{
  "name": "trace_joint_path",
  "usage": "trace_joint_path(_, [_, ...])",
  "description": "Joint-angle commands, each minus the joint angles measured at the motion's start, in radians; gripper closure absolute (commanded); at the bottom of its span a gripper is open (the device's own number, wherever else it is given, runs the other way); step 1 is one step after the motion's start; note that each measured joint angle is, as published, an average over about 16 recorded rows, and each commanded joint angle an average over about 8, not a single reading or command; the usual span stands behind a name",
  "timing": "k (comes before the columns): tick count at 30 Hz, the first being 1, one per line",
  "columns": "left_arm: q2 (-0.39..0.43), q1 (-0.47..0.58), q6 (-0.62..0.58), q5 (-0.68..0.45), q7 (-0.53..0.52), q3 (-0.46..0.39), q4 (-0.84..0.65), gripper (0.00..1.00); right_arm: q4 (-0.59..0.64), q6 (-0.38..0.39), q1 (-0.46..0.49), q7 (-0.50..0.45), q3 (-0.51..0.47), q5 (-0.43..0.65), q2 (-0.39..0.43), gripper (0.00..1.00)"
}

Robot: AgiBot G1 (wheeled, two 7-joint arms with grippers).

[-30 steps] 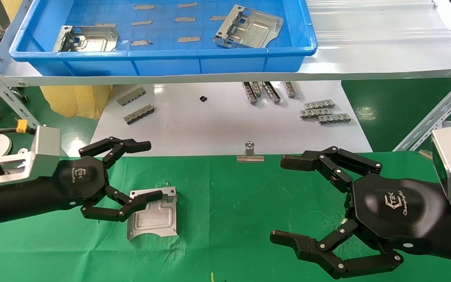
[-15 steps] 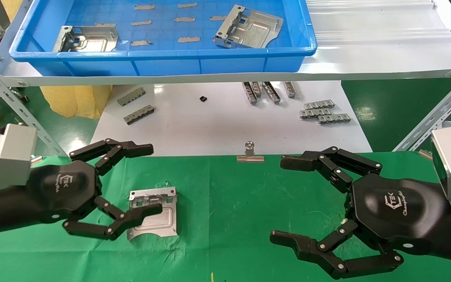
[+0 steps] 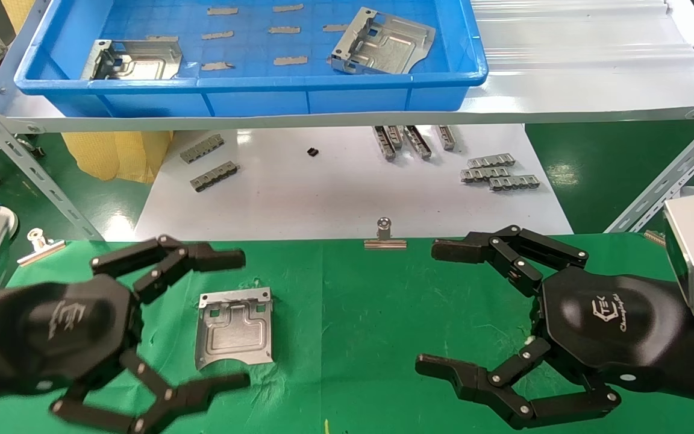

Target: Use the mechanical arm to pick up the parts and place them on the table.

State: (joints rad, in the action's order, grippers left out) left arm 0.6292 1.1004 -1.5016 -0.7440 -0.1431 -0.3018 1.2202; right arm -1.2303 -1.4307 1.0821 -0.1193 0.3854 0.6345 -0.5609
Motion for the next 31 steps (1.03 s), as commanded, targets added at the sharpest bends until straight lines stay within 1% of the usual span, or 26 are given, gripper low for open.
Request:
trace_joint_path(1, [-0.011, -0.015, 0.004, 0.008, -0.027, 0.013, 0.038, 0.0, 0.0, 0.0, 0.0, 0.0, 0.0, 0.0, 0.0, 0.0])
trace_joint_path(8, [-0.028, -0.04, 0.008, 0.022, -0.06, 0.035, 0.102, 0.0, 0.0, 0.0, 0.0, 0.0, 0.0, 0.0, 0.0, 0.0])
trace_joint_path(31, [-0.02, -0.028, 0.007, 0.015, -0.046, 0.024, 0.07, 0.0, 0.0, 0.0, 0.0, 0.0, 0.0, 0.0, 0.0, 0.0])
